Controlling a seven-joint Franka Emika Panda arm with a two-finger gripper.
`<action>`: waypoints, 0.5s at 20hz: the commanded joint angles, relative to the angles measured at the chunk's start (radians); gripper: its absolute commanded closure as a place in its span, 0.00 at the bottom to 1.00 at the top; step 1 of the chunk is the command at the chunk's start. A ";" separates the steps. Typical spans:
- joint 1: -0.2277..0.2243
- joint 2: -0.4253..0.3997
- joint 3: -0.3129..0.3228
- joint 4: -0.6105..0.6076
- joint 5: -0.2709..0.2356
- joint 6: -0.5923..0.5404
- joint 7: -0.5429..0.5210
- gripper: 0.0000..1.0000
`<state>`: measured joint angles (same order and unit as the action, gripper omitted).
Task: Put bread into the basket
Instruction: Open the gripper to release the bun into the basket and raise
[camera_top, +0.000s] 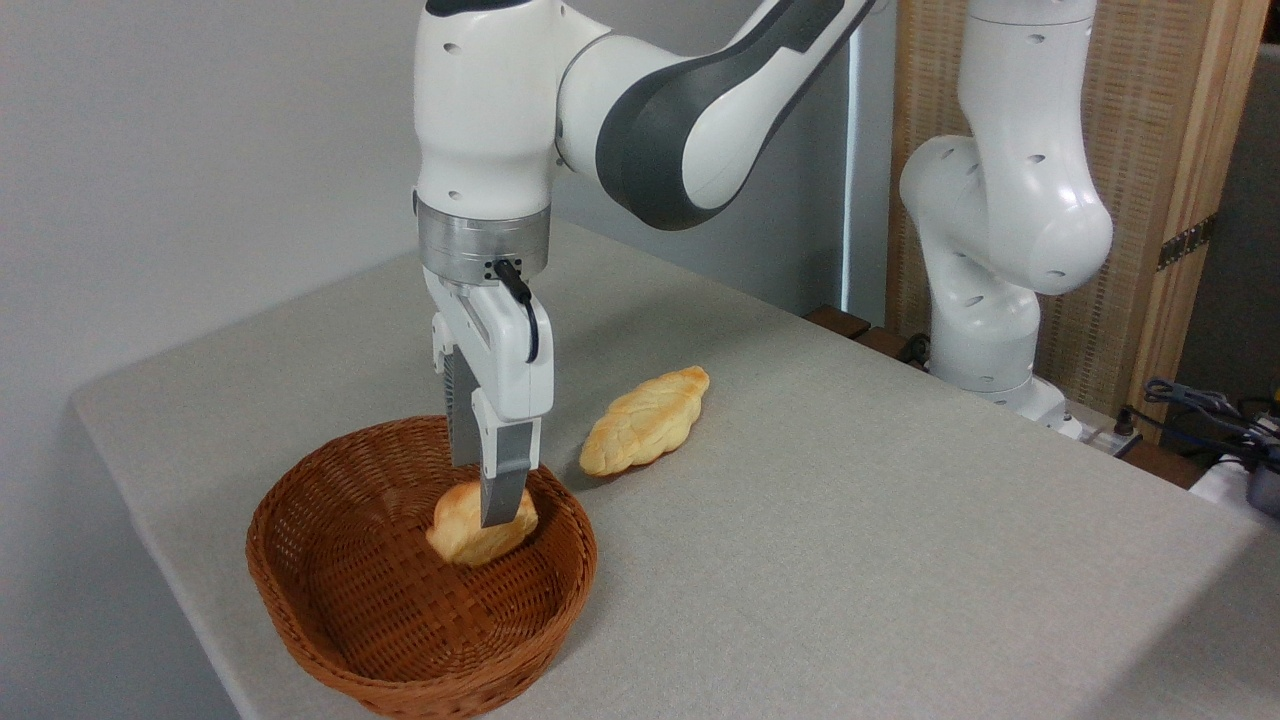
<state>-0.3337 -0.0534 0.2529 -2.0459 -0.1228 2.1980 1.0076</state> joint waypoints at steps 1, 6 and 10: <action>-0.002 0.006 0.003 0.023 -0.020 0.005 -0.010 0.00; -0.001 -0.025 0.005 0.026 -0.015 -0.055 -0.145 0.00; 0.005 -0.037 0.008 0.042 -0.011 -0.153 -0.190 0.00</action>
<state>-0.3322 -0.0716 0.2549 -2.0233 -0.1243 2.1305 0.8658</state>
